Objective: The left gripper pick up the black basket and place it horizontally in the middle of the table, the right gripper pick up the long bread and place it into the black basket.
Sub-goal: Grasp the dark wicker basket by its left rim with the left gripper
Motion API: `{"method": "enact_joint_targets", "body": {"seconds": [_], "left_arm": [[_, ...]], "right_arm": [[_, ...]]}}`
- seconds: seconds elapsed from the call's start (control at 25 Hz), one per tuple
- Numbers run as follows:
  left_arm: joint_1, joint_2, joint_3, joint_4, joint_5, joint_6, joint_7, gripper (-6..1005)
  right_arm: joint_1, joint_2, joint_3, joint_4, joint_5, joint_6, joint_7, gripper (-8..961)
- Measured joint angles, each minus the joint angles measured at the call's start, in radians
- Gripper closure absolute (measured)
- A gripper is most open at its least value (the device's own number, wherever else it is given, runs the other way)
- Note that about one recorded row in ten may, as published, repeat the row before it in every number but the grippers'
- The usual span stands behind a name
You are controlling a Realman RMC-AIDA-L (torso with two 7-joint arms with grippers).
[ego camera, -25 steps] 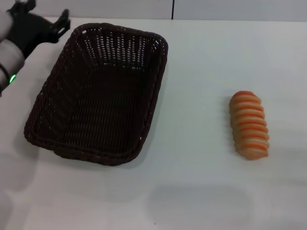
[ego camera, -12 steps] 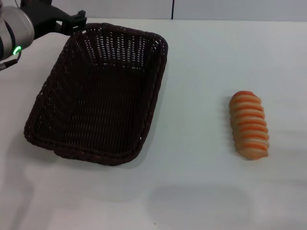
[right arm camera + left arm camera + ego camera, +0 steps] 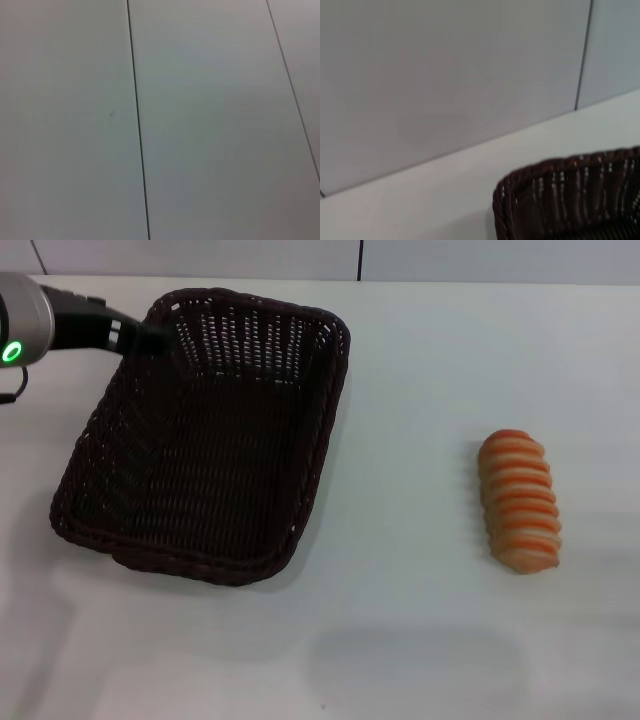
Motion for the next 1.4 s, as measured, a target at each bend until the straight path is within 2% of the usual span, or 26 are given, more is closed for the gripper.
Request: {"method": "enact_joint_targets", "body": {"seconds": [0.16, 0.56, 1.12, 1.4], "left_arm": [[0.002, 0.0, 0.003, 0.036, -0.007, -0.057, 0.005, 208], [-0.042, 0.0, -0.002, 0.181, 0.005, -0.029, 0.008, 213], [-0.106, 0.002, -0.035, 0.262, 0.022, -0.099, 0.062, 324], [-0.118, 0.0, -0.032, 0.275, 0.042, -0.097, 0.067, 571]], "right_arm": [[0.0, 0.0, 0.0, 0.0, 0.0, 0.0, 0.0, 105], [0.004, 0.0, 0.0, 0.003, -0.004, 0.004, 0.0, 106], [0.012, 0.0, -0.007, 0.002, -0.005, 0.009, 0.0, 105], [0.015, -0.002, -0.009, 0.002, -0.003, 0.01, 0.0, 107]]}}
